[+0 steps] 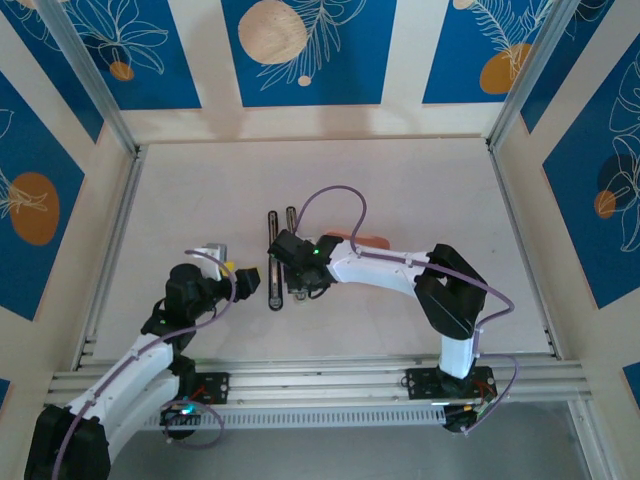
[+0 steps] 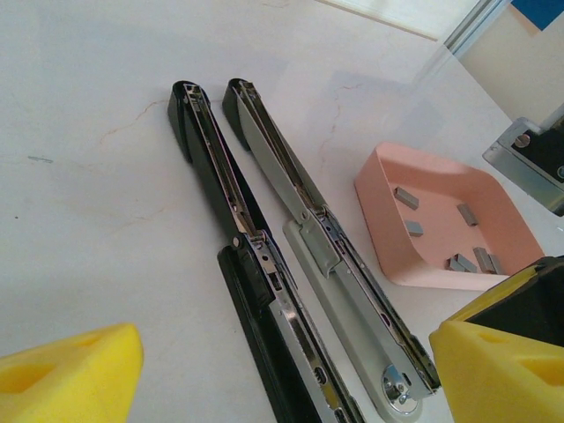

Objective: Load the staples into the stapler

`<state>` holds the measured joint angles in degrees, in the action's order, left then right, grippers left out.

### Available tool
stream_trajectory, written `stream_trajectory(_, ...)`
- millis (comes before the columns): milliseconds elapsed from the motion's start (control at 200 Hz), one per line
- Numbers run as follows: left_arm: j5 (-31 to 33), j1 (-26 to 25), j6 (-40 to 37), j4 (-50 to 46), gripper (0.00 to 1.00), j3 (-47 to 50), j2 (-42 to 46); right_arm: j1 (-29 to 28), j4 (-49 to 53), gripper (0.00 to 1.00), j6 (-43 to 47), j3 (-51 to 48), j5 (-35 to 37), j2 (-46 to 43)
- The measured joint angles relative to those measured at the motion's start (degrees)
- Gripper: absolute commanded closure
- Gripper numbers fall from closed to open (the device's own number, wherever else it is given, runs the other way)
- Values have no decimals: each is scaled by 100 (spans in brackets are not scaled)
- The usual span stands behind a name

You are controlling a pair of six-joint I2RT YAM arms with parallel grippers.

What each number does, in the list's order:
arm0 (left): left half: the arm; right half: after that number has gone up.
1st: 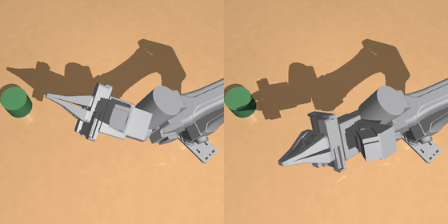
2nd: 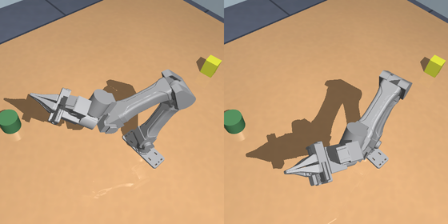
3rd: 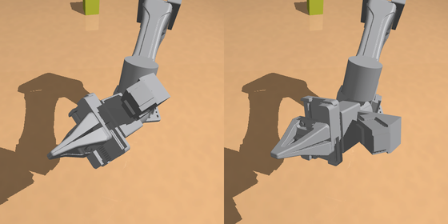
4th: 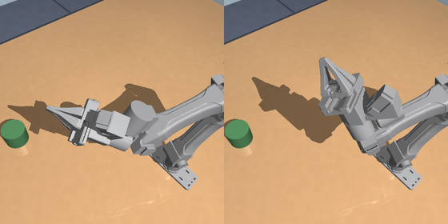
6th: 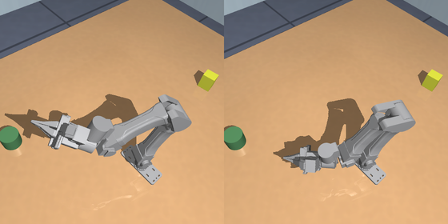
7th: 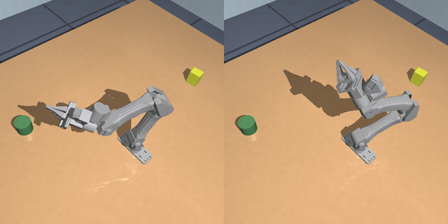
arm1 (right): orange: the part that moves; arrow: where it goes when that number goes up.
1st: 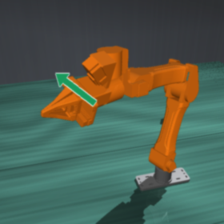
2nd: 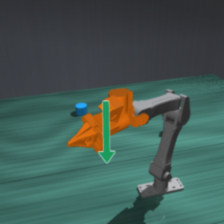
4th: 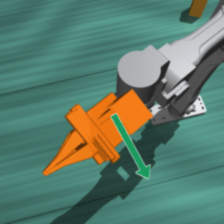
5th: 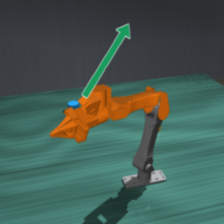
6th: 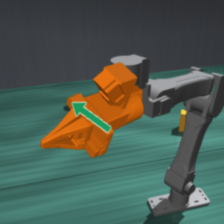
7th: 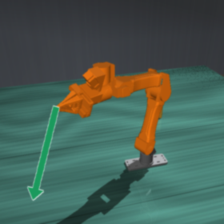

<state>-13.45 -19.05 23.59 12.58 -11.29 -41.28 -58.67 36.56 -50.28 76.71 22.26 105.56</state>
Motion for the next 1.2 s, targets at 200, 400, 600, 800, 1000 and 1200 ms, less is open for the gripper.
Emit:
stream_trajectory(200, 0, 0, 0, 0, 14, 0, 35, 4, -85, 85, 24, 0, -83, 59)
stream_trajectory(400, 0, 0, -2, -4, 14, 0, 35, 4, -114, 85, 24, 0, -127, 118)
stream_trajectory(600, 0, 0, -2, -2, 14, 0, 35, 4, -118, 85, 24, 0, -125, 118)
stream_trajectory(800, 0, 0, -2, -2, 14, 0, 35, 9, -116, 85, 24, 0, -105, 118)
stream_trajectory(1000, 0, 0, -2, -2, 14, 0, 35, 20, -116, 85, 22, 0, -107, 118)
stream_trajectory(1200, 0, 0, -2, -2, 14, 0, 35, 20, -103, 86, 22, 0, -107, 118)
